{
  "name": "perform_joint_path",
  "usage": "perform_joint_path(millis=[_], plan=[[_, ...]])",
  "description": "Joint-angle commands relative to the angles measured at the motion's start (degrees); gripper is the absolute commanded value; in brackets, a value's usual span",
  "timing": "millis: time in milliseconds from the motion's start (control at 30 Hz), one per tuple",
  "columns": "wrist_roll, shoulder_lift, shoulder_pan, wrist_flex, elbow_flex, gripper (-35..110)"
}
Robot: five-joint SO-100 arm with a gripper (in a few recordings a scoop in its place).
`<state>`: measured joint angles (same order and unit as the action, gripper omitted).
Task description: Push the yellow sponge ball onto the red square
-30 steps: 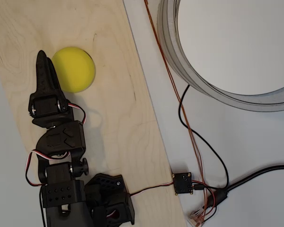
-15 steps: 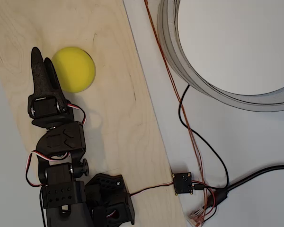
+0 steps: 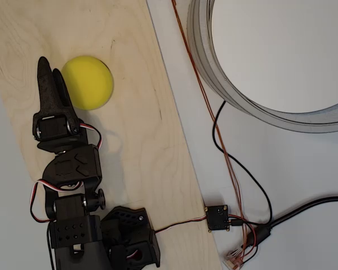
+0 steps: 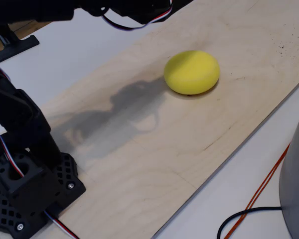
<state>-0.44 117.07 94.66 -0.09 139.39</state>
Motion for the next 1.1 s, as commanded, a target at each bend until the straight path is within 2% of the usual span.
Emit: perform_joint_path(millis=[0,133,267,333,600,667,767,800,967,1067], plan=[[-1.7,3.0,-0.1,-1.7,-0.6,45],[-1.3,2.6,-0.2,-1.7,-0.8,41],[-1.1,2.0,-0.2,-1.7,-1.1,9],[-0.8,2.0,-0.2,-1.7,-1.1,0],[-0.4,1.5,-0.3,-1.8,-1.3,0],[-0.6,1.6,-0.4,-1.8,-1.4,8],[-1.2,1.3,-0.4,-1.8,-1.7,35],[-1.8,1.4,-0.4,-1.8,-1.8,39],[-3.0,2.2,-0.9,-1.7,-1.8,46],[-2.7,2.0,-1.0,-1.7,-1.8,41]])
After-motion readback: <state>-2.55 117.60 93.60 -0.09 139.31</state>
